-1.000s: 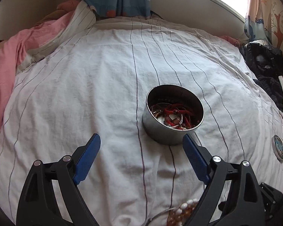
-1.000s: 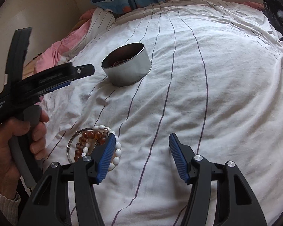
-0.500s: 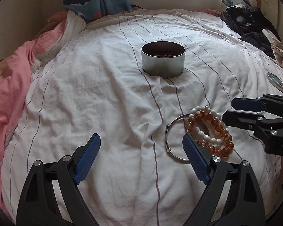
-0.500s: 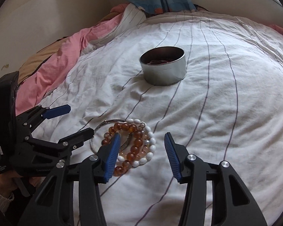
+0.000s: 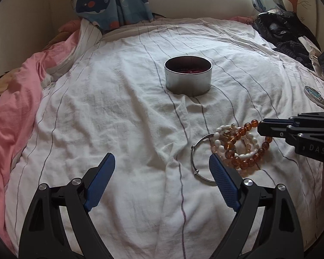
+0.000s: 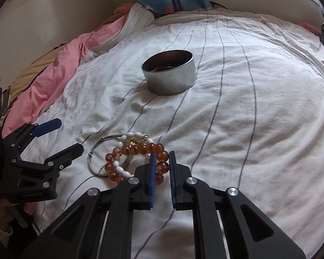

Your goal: Organize jewelry

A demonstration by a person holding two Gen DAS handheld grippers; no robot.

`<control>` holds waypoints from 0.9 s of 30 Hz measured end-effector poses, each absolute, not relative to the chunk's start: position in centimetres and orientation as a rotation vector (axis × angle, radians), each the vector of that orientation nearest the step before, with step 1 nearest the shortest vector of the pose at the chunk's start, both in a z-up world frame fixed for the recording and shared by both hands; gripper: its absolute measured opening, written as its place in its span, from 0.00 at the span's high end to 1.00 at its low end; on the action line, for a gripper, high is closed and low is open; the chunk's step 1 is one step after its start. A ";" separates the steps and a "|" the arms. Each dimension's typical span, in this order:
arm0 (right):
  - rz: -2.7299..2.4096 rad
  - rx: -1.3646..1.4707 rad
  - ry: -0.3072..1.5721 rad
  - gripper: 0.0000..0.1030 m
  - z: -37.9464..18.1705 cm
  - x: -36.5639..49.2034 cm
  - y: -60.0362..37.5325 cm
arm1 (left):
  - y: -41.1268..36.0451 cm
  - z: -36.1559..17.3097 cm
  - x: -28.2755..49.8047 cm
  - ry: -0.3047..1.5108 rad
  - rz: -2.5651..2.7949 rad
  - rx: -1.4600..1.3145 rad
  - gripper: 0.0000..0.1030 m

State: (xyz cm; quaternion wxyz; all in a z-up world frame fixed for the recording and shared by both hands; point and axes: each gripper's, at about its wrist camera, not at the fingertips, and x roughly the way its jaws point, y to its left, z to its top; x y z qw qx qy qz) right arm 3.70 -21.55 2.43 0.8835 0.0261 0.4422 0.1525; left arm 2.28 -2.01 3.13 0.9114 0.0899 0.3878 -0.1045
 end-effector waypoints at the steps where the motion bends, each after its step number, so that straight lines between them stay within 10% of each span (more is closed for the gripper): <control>1: 0.286 0.040 0.922 0.88 2.3 3.8 -21.8 | -2.7 3.2 2.2 0.794 -0.233 0.205 0.18; 8: 0.194 0.037 0.982 0.87 1.1 4.6 -23.2 | -6.3 2.4 4.0 0.822 -0.300 0.244 0.18; 10: 0.196 0.040 0.978 0.65 1.0 4.6 -23.2 | -6.9 2.0 5.0 0.838 -0.311 0.232 0.18; 13: 0.199 0.024 0.986 0.62 0.8 4.7 -22.9 | -7.3 1.5 6.6 0.875 -0.331 0.198 0.21; 20: 0.216 0.024 0.997 0.62 0.6 4.7 -22.6 | -7.8 0.8 6.9 0.933 -0.417 0.169 0.92; 27: 0.234 0.044 1.003 0.65 0.6 4.6 -22.5 | -4.0 3.1 4.9 0.908 -0.444 -0.002 0.94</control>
